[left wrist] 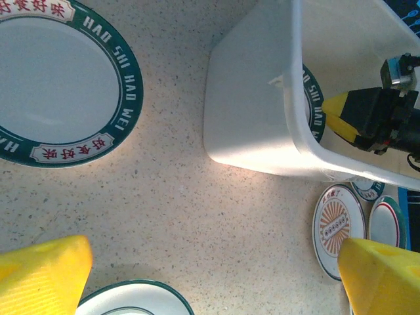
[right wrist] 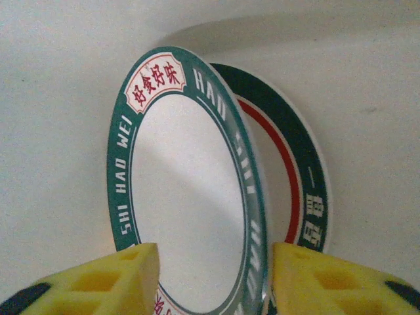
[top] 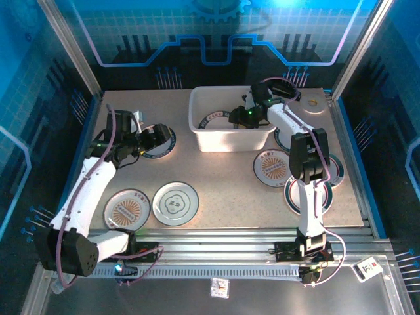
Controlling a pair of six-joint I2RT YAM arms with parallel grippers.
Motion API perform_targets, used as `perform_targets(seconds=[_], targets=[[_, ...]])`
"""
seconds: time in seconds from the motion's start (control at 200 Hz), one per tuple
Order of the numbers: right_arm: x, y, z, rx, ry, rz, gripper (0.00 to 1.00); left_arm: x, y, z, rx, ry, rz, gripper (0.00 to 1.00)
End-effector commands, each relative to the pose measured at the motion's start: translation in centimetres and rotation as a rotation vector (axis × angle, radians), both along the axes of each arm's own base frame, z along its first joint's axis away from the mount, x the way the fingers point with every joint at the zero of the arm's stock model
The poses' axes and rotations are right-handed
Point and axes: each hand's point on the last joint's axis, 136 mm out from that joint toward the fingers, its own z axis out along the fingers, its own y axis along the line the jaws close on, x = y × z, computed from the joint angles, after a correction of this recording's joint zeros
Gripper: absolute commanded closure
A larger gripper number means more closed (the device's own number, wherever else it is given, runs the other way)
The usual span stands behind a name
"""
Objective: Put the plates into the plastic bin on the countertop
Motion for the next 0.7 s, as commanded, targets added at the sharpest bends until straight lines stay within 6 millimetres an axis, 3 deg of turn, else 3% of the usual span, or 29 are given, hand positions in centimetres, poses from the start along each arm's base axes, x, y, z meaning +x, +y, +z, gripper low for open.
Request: perform_targets(seconds=[0.0,0.365,0.53,0.695], targets=[[0.0,0.1,3.9,-0.019,-0.080,0.002,0.46,-1.0,0.9,-0.2,0.035,0.008,0.007,0.03],[-0.6,-1.0,7.6,-0.044,-0.170,-0.017,0.15,-2.3,2.2,-0.3,0.053,0.013,0.043,0.02],[-1.5,-1.6,9.4,-0.065,-0.199,-0.025,0.11,-2.5,3.4,-0.9,0.075,0.023,0.086,0.02],[-3.7,-3.2,13.3,-0.088,-0.273,-0.060,0.10,-2.3,5.7,-1.6,0.091,0.044,0.163,0.02]])
